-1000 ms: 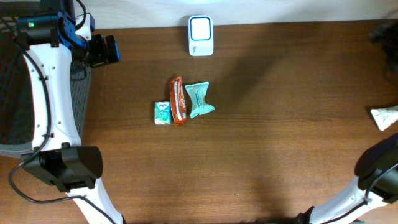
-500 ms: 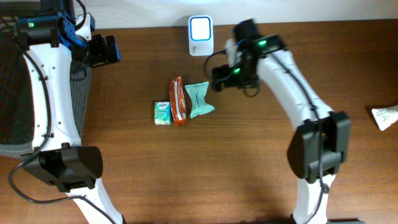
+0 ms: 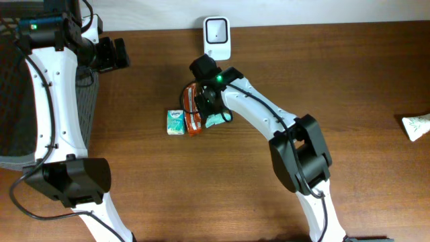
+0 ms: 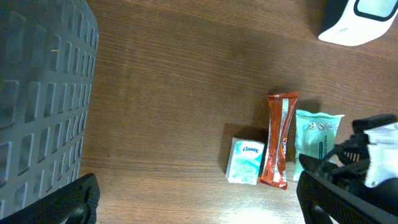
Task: Scan the item barcode
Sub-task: 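Move the right gripper to the green wipe pack and grasp it, then hold the green wipe pack in front of the scanner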
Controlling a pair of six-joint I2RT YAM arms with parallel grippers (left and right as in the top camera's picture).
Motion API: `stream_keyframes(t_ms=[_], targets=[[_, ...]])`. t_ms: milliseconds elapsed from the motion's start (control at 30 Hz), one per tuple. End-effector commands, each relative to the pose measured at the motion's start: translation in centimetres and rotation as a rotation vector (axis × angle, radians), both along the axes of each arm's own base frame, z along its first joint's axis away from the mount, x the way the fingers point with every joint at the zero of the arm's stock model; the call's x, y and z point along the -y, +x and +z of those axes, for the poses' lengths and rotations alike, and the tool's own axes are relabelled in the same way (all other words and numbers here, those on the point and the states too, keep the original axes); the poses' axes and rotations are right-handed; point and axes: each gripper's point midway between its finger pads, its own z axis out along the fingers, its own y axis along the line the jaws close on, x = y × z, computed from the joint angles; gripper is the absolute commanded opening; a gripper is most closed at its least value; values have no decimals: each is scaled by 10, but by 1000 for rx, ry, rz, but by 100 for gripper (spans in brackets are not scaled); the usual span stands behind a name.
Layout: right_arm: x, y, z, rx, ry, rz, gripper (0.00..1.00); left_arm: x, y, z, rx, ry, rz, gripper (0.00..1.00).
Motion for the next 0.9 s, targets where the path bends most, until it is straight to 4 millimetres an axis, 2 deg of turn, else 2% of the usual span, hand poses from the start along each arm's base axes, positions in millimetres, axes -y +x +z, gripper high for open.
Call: stream_keyframes(t_ms=[0, 33, 100, 167, 267, 300, 400, 467, 567, 667, 700, 767, 867], targets=[[1, -4, -16, -9, -30, -7, 66, 0, 0, 2, 7, -6, -9, 99], [3, -3, -20, -3, -38, -10, 66, 0, 0, 2, 7, -5, -9, 99], [8, -3, -23, 7, -68, -18, 40, 0, 0, 2, 7, -6, -9, 99], [6, 0, -22, 19, -58, -18, 22, 0, 0, 2, 7, -6, -9, 99], [2, 7, -12, 41, -41, -20, 5, 0, 0, 2, 7, -6, -9, 99], [-1, 13, -1, 63, -28, -20, 4, 0, 0, 2, 7, -6, -9, 99], [-11, 45, 61, 206, 31, -45, 4, 0, 0, 2, 7, -6, -9, 99], [1, 77, 104, 357, 10, -108, 4, 0, 0, 2, 7, -6, -9, 99], [23, 126, 150, 592, 15, -236, 4, 0, 0, 2, 7, -5, -9, 99], [39, 166, 163, 719, 90, -312, 4, 0, 0, 2, 7, -6, -9, 99], [43, 177, 161, 744, 117, -324, 4, 0, 0, 2, 7, -5, -9, 99], [40, 204, 157, 787, 241, -301, 4, 0, 0, 2, 7, -5, -9, 99], [20, 222, 155, 820, 408, -211, 4, 0, 0, 2, 7, -6, -9, 99]])
